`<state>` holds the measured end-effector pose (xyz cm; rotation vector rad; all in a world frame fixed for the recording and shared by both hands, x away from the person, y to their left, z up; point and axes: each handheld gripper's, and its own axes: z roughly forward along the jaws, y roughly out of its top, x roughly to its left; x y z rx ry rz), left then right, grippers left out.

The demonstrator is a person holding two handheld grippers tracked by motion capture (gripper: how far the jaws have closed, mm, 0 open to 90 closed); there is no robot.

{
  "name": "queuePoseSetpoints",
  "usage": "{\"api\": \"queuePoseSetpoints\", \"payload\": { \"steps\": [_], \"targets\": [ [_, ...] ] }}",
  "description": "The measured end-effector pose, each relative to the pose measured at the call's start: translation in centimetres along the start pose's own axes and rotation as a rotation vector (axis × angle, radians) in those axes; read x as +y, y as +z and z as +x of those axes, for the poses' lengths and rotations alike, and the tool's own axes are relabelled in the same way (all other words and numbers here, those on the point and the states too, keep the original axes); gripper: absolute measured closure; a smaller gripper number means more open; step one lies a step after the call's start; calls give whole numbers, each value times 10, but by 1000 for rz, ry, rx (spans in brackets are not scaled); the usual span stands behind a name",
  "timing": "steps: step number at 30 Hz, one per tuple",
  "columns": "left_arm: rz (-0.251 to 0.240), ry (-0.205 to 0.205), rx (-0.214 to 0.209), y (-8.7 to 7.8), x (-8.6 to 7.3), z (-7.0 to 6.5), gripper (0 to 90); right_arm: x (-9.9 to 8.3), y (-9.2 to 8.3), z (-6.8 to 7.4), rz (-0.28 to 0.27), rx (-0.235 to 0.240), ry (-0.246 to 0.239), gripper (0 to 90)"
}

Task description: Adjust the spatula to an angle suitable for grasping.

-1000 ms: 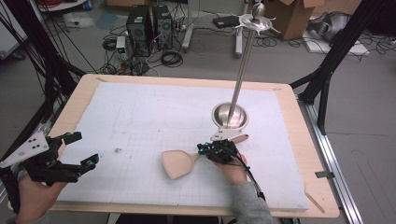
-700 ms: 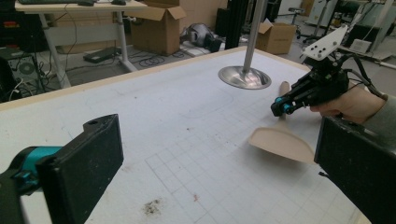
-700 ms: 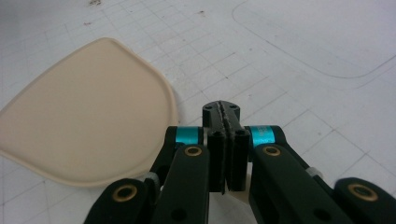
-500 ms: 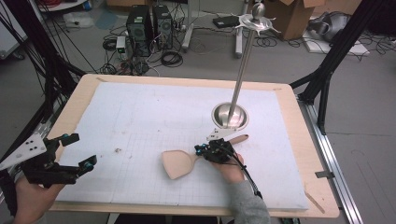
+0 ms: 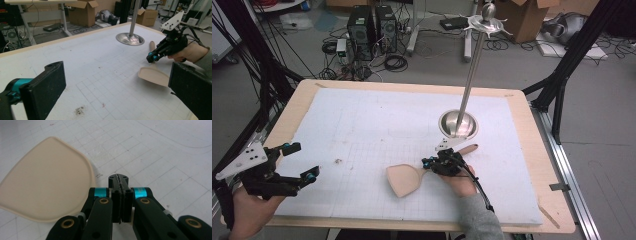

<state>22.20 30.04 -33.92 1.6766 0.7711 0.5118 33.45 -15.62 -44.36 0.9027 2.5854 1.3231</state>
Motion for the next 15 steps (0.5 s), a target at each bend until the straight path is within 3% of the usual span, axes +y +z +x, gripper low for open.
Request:
{"api": "queuePoseSetpoints", "payload": {
  "steps": [15],
  "targets": [
    [5,-2,-28,12,2,1,17,-7,-8,3,-3,0,-3,900]
  ]
}}
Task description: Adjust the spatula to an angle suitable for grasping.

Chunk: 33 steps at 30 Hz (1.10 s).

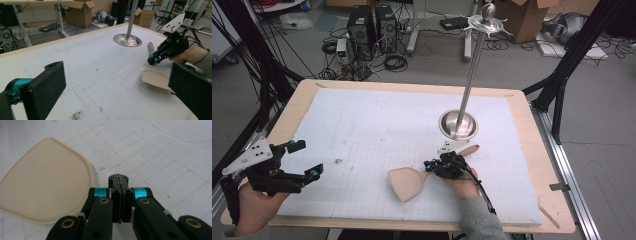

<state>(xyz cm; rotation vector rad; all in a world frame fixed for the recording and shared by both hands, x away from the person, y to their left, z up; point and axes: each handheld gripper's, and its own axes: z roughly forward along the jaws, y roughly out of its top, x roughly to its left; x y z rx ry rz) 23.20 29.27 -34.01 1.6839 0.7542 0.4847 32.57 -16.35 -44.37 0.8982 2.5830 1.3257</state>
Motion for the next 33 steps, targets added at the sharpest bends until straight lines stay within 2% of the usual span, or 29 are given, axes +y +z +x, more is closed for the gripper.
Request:
{"api": "queuePoseSetpoints", "payload": {
  "steps": [21,22,24,33],
  "targets": [
    [15,8,-66,28,6,-2,17,-19,-22,0,1,12,28,900],
    [12,4,-69,29,6,-2,17,-19,-23,-1,-5,11,16,900],
    [11,7,-72,30,7,-2,17,-21,-25,1,1,18,26,900],
    [13,9,-87,37,9,-2,17,-26,-32,3,22,51,4,900]
  ]
}}
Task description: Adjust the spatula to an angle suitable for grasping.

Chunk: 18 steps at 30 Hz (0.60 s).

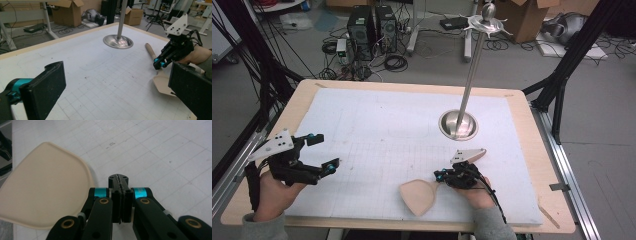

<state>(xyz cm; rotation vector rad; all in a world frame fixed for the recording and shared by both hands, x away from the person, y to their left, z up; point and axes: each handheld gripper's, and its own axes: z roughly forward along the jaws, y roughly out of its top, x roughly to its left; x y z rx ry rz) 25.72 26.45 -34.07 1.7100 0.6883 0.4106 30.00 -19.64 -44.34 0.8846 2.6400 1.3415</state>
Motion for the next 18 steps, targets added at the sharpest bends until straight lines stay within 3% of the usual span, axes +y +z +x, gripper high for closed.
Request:
{"api": "queuePoseSetpoints", "payload": {
  "steps": [11,18],
  "targets": [
    [-9,4,2,2,0,-1,17,-1,-1,1,8,3,-10,900],
    [-14,-4,4,-1,0,1,17,2,-3,2,-14,-21,-47,900]
  ]
}}
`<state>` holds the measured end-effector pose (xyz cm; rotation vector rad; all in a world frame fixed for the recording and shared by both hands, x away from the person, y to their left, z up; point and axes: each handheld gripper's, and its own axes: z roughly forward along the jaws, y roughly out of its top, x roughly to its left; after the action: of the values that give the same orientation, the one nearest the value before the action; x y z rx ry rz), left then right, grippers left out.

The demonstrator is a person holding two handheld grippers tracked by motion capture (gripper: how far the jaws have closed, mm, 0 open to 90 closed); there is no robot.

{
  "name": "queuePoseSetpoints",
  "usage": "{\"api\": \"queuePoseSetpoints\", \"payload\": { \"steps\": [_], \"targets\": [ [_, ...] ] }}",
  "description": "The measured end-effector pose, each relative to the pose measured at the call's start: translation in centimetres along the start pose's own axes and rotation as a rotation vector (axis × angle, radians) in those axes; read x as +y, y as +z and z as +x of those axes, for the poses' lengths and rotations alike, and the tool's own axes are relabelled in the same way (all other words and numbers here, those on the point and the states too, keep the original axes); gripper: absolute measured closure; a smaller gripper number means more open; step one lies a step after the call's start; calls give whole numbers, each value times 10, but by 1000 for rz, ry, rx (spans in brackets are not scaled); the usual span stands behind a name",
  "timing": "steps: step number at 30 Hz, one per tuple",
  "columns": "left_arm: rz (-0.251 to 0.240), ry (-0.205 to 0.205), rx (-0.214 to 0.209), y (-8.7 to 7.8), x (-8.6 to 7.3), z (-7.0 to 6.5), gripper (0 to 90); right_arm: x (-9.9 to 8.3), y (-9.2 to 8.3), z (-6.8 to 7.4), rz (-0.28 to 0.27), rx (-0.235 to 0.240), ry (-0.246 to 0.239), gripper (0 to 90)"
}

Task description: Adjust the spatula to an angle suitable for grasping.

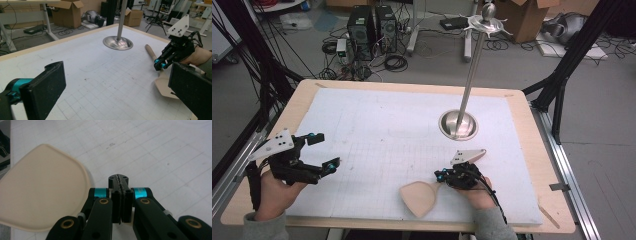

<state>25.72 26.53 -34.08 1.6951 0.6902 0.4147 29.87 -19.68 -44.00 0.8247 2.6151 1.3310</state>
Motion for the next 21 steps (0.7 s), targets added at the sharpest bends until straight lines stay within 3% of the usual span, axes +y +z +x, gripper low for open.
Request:
{"api": "queuePoseSetpoints", "payload": {
  "steps": [2,5,8,11,21],
  "targets": [
    [2,-2,1,-1,0,1,17,2,-4,0,-7,-16,-3,900],
    [-2,-2,2,-3,0,2,17,2,-19,-7,-35,-84,-6,900],
    [-1,0,4,-3,0,2,17,-4,-40,-18,-79,-150,33,900],
    [6,-1,5,-1,-1,1,17,-12,-54,-27,-73,-211,44,900],
    [18,-1,3,2,-3,0,17,-36,-78,-52,-108,-284,132,900]
  ]
}}
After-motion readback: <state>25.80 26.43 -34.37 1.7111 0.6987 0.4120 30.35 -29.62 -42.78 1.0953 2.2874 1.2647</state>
